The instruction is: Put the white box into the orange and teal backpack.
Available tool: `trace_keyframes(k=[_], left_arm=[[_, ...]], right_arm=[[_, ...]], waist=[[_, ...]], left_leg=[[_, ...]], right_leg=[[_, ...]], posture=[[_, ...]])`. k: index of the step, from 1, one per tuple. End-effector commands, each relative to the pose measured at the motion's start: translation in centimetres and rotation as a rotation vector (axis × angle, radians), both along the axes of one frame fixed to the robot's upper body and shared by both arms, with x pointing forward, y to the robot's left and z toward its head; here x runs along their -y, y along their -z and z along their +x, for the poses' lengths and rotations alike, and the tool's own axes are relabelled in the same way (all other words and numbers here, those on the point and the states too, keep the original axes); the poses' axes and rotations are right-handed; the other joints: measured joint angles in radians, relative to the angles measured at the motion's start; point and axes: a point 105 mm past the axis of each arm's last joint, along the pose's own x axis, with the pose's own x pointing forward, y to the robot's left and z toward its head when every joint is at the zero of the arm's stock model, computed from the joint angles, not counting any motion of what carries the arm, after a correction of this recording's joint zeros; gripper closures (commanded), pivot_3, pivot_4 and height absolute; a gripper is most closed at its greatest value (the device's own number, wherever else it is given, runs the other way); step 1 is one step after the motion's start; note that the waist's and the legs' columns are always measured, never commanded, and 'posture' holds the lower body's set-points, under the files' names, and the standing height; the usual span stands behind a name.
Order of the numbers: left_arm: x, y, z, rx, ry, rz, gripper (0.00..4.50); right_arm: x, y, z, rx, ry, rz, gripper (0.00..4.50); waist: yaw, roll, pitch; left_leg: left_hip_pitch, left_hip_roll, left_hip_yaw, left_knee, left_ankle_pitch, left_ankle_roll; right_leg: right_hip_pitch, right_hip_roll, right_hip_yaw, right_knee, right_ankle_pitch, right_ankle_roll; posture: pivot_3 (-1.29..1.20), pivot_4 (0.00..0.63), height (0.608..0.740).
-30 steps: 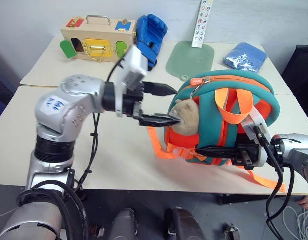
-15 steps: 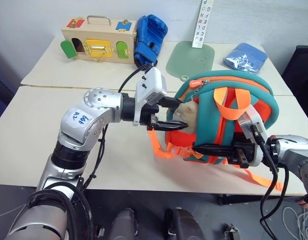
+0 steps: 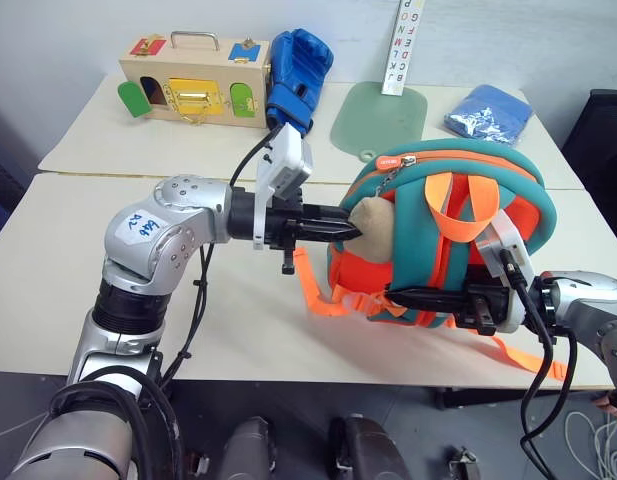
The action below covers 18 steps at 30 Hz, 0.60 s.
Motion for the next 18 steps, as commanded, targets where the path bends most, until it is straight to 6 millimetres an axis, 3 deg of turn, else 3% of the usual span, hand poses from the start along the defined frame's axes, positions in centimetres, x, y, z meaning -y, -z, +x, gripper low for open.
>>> trace_keyframes(k=[1, 5, 10, 14, 18], left_arm=[[-2.2, -3.1, 0.5, 0.098, -0.03, -0.044, 4.29], [-6.6, -4.9, 2.8, 0.134, -0.149, -0.013, 4.29], [-11.2, -3.7, 3.7, 0.139, -0.23, 0.14, 4.29], [-12.0, -0.4, 2.8, 0.068, -0.2, 0.229, 4.29], [-11.7, 5.3, 1.8, 0.03, -0.146, 0.383, 4.29]], right_arm=[[0.3, -0.8, -0.3, 0.035, 0.001, 0.004, 4.5], [1.2, -1.0, -0.1, 0.026, 0.036, 0.019, 4.5], [2.6, -0.1, -0.2, -0.011, 0.096, 0.014, 4.5], [3.1, 0.3, -1.0, -0.024, 0.111, 0.035, 4.5], [3.2, -0.1, -1.2, -0.018, 0.135, 0.087, 4.5]], waist=[[-0.002, 0.0, 0.0], [-0.005, 0.0, 0.0], [-0.002, 0.0, 0.0], [-0.001, 0.001, 0.0], [-0.003, 0.001, 0.0]], left_leg=[[0.0, 0.0, 0.0, 0.0, 0.0, 0.0], [0.0, 0.001, 0.001, -0.001, 0.0, -0.001], [0.0, 0.001, 0.001, -0.001, 0.001, -0.002], [-0.001, 0.0, 0.001, -0.001, -0.001, 0.0], [0.0, 0.0, 0.001, -0.001, -0.003, 0.003]], right_leg=[[0.0, 0.0, 0.0, 0.0, 0.0, 0.0], [-0.001, 0.001, 0.0, 0.0, 0.0, 0.0], [-0.001, 0.001, 0.0, -0.001, 0.0, 0.0], [-0.001, 0.0, 0.0, -0.002, 0.0, 0.0], [-0.001, 0.0, 0.001, -0.001, 0.0, 0.0]], posture=[[0.0, 0.15, 0.74], [0.0, 0.15, 0.74], [0.0, 0.15, 0.74], [0.0, 0.15, 0.74], [0.0, 0.15, 0.74]])
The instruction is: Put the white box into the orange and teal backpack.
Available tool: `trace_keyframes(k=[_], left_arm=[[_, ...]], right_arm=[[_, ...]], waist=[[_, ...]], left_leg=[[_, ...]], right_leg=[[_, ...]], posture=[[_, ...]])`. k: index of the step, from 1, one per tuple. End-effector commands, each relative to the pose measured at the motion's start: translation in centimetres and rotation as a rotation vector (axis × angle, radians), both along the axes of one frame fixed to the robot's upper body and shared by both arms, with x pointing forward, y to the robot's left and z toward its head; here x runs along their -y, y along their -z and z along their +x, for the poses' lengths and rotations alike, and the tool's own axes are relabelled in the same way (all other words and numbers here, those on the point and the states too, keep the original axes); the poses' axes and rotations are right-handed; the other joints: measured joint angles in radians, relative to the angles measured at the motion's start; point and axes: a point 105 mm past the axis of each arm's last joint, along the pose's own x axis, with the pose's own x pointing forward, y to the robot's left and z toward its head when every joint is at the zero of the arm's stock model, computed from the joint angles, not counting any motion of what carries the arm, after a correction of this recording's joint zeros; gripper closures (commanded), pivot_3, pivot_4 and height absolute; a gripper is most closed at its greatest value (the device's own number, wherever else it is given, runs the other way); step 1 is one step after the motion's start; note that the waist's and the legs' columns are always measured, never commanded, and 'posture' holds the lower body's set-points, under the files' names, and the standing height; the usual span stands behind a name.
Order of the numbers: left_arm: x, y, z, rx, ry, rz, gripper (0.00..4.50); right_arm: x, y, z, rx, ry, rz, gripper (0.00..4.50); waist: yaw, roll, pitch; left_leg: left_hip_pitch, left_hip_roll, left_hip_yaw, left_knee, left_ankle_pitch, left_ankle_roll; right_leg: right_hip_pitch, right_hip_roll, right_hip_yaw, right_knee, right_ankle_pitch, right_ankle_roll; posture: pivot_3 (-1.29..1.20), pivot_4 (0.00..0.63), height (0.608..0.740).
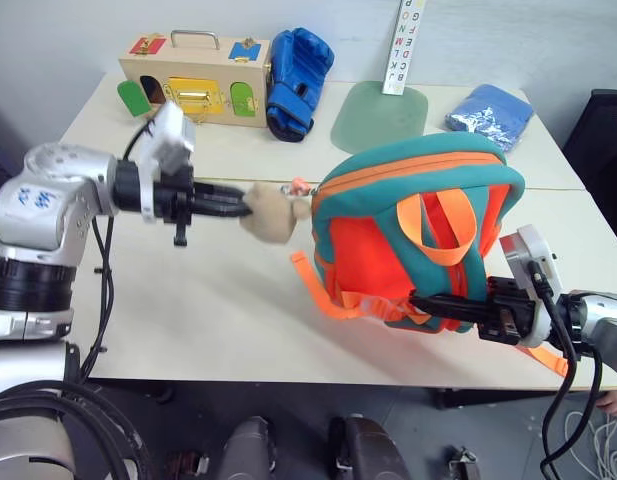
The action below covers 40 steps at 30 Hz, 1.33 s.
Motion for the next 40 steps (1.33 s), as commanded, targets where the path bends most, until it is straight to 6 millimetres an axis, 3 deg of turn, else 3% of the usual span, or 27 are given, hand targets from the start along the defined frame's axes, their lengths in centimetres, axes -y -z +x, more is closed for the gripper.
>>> trace_keyframes(k=[1, 5, 8, 13, 16, 21, 22, 25, 30, 33, 35, 38, 40], left_arm=[[0.2, 3.2, -0.3, 0.011, 0.016, 0.121, 4.29], [1.5, 6.4, 0.7, 0.031, 0.016, 0.187, 4.29], [2.7, 7.7, 1.5, 0.038, 0.014, 0.19, 4.29], [3.2, 8.2, 4.6, 0.109, -0.081, 0.184, 4.29], [3.0, 7.3, 5.9, 0.12, -0.13, 0.124, 4.29], [0.6, 6.9, 6.0, 0.096, -0.173, 0.109, 4.29], [0.3, 6.8, 5.8, 0.083, -0.176, 0.099, 3.76], [-0.8, 6.0, 4.4, 0.017, -0.157, 0.04, 3.04], [-2.8, 3.6, 0.2, -0.081, -0.118, -0.066, 1.49], [-4.4, 0.5, -3.3, -0.143, -0.099, -0.144, 0.52], [-5.3, -1.4, -4.5, -0.138, -0.115, -0.182, 0.04], [-6.7, -4.8, -4.6, -0.069, -0.202, -0.287, 0.04], [-7.4, -5.9, -4.4, -0.034, -0.251, -0.333, 0.04]], right_arm=[[0.2, -1.5, -0.2, 0.057, 0.02, 0.057, 4.5], [0.2, -2.8, -0.4, 0.078, 0.0, 0.109, 4.5], [-0.1, -3.7, -1.0, 0.103, -0.044, 0.124, 4.5], [-1.5, -4.5, -2.1, 0.158, -0.093, 0.112, 4.5], [-2.5, -3.3, -2.0, 0.192, -0.057, 0.037, 4.5], [-1.8, -1.6, -0.7, 0.225, 0.075, -0.067, 2.92], [-1.5, -1.4, -0.6, 0.231, 0.084, -0.087, 2.5], [0.5, -1.0, -0.7, 0.212, 0.121, -0.131, 1.58], [5.6, -2.7, -1.6, 0.141, 0.183, -0.128, 0.0], [9.3, -4.7, -2.0, 0.126, 0.226, -0.14, 0.0], [11.1, -5.8, -1.9, 0.152, 0.266, -0.161, 0.0], [13.5, -6.9, -1.2, 0.179, 0.335, -0.183, 0.0], [14.2, -7.1, -0.8, 0.181, 0.353, -0.165, 0.0]], waist=[[0.0, 0.0, 0.0], [0.004, 0.0, 0.0], [0.005, 0.0, 0.0], [0.007, 0.001, 0.0], [0.006, 0.001, 0.0], [0.0, 0.001, 0.0], [-0.001, 0.001, 0.0], [-0.002, 0.001, 0.0], [0.0, 0.001, 0.0], [0.001, 0.001, 0.0], [0.001, 0.001, 0.0], [0.003, 0.001, 0.0], [0.004, 0.001, 0.0]], left_leg=[[0.0, 0.0, 0.0, 0.0, 0.0, 0.0], [0.0, 0.0, -0.001, 0.0, -0.001, 0.001], [0.0, 0.0, -0.001, 0.0, -0.001, 0.002], [0.0, 0.0, -0.001, 0.001, -0.002, 0.003], [0.0, 0.0, -0.001, 0.001, -0.001, 0.003], [0.0, 0.0, -0.001, 0.0, -0.002, 0.003], [0.0, 0.0, -0.001, 0.0, -0.001, 0.002], [0.0, 0.0, -0.001, 0.0, -0.001, 0.002], [0.0, 0.0, -0.001, 0.001, -0.001, 0.002], [0.0, 0.001, -0.002, 0.0, -0.002, 0.002], [0.001, 0.001, -0.002, 0.0, -0.002, 0.002], [0.003, 0.0, -0.003, 0.0, -0.002, 0.002], [0.003, 0.0, -0.003, 0.0, -0.002, 0.002]], right_leg=[[0.0, 0.0, 0.0, 0.0, 0.0, 0.0], [0.0, 0.0, 0.0, 0.0, 0.0, 0.0], [0.0, 0.0, 0.0, 0.0, 0.0, 0.0], [0.0, 0.0, -0.001, 0.0, 0.0, 0.0], [0.001, 0.0, -0.001, 0.0, 0.0, 0.001], [0.0, 0.0, -0.001, 0.0, 0.0, 0.001], [0.0, 0.0, -0.002, 0.0, 0.0, 0.001], [0.0, 0.0, -0.002, 0.0, 0.0, 0.001], [0.0, 0.0, -0.002, 0.0, 0.0, 0.001], [0.001, 0.0, -0.002, -0.001, 0.0, 0.0], [0.002, -0.001, -0.002, -0.001, 0.0, 0.0], [0.004, -0.001, -0.003, -0.002, 0.0, 0.0], [0.004, -0.001, -0.003, -0.002, 0.0, 0.0]], posture=[[0.0, 0.15, 0.74], [0.0, 0.15, 0.74], [0.0, 0.15, 0.74], [0.0, 0.15, 0.74], [0.0, 0.15, 0.74], [0.0, 0.15, 0.74], [0.0, 0.15, 0.74], [0.0, 0.15, 0.74], [0.0, 0.15, 0.74], [0.0, 0.15, 0.74], [0.0, 0.15, 0.74], [0.0, 0.15, 0.74], [0.0, 0.15, 0.74]])
